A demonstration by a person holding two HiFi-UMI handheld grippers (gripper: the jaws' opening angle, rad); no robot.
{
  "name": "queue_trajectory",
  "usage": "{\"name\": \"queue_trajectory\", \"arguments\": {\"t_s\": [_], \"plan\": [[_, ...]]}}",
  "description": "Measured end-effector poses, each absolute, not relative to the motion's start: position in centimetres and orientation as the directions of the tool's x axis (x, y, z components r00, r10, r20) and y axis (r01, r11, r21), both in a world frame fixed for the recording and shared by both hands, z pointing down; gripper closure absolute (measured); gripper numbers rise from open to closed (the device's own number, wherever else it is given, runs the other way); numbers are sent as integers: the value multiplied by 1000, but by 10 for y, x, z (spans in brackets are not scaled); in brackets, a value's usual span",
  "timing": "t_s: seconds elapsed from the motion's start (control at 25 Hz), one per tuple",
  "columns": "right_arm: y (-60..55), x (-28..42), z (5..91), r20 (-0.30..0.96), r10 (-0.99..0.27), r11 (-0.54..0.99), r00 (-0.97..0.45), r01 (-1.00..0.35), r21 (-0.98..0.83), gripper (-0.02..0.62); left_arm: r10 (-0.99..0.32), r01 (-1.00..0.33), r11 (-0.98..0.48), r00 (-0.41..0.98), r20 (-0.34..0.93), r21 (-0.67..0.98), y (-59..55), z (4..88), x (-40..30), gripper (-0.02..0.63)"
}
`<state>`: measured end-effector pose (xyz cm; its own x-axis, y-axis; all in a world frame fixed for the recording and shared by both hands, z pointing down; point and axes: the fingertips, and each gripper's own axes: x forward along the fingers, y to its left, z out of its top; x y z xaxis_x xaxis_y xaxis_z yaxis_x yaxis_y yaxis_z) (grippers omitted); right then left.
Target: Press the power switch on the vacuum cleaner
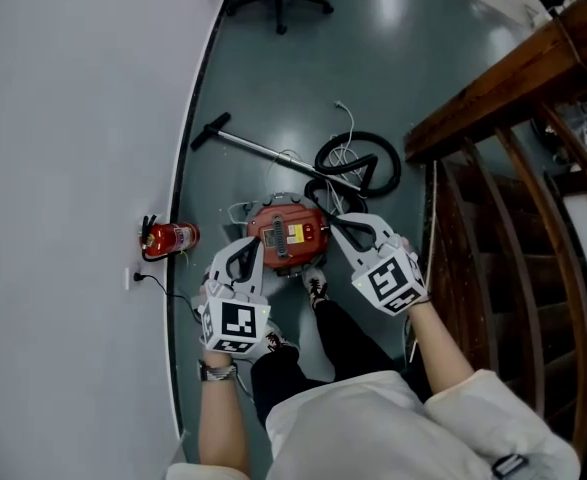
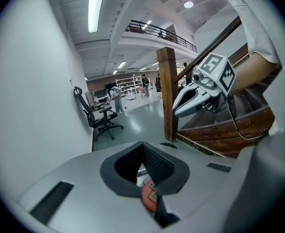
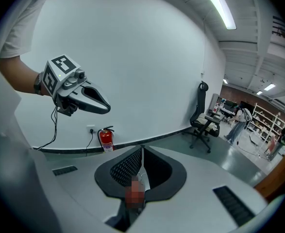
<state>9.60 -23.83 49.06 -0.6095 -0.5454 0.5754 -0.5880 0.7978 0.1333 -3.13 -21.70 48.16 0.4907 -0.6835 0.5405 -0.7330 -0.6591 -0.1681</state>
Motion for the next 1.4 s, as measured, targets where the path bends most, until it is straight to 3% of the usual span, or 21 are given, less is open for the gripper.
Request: {"name": "queue_trajectory", "arguments": {"t_s": [1.4], "plan": [[-253,84,643,691,-428,857,-582,-503,108,563,-628,-788,-615,466,624,-30,-225,606,-30,606]]}}
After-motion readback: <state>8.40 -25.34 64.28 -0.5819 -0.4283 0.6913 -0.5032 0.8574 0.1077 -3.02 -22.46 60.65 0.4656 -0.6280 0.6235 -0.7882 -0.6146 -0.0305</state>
